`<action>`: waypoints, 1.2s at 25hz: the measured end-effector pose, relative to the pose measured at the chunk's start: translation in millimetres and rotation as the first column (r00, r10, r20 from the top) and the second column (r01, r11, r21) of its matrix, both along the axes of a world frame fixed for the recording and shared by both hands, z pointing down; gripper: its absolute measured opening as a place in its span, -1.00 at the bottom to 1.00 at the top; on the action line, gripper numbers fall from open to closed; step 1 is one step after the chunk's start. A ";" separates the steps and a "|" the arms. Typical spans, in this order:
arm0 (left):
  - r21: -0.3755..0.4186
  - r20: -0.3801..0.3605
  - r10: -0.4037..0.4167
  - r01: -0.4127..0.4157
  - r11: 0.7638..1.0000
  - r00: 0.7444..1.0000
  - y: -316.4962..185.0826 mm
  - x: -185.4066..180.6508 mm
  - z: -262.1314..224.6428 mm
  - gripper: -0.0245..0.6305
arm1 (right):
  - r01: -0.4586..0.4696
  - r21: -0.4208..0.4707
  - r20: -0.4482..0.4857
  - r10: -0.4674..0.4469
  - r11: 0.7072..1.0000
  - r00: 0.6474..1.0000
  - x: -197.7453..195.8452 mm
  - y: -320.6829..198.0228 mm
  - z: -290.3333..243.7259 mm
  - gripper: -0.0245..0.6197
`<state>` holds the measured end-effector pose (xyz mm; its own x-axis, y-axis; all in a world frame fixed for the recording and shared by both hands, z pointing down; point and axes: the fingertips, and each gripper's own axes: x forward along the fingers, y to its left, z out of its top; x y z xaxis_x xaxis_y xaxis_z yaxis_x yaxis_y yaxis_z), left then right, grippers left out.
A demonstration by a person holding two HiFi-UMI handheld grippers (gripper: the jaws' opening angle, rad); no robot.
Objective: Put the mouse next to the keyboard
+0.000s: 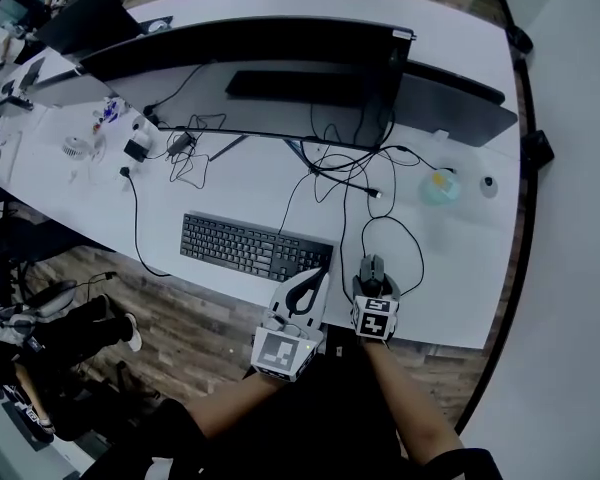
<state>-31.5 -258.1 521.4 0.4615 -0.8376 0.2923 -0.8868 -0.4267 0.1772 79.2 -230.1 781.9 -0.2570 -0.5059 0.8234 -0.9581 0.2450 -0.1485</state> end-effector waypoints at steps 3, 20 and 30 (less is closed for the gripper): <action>-0.003 0.001 -0.018 0.018 1.000 1.000 6.5 -8.3 3.0 -0.92 | 0.002 0.000 -0.019 -0.002 1.000 1.000 -0.9 0.8 1.7 0.04; 0.065 -0.039 -0.050 0.052 0.997 0.998 40.3 -43.1 -19.6 -0.92 | -0.043 0.035 0.025 0.042 0.998 0.999 -3.8 6.7 -18.8 0.05; 0.135 -0.088 -0.034 0.046 0.990 0.996 66.0 -57.1 -44.5 -0.92 | -0.031 0.169 0.079 0.018 0.985 0.997 -14.6 23.6 -96.2 0.05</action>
<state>-88.6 -192.1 477.0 0.4451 -0.8853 0.1344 -0.8878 -0.4167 0.1953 64.6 -206.6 685.7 -0.3018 -0.6436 0.7033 -0.9515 0.2498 -0.1797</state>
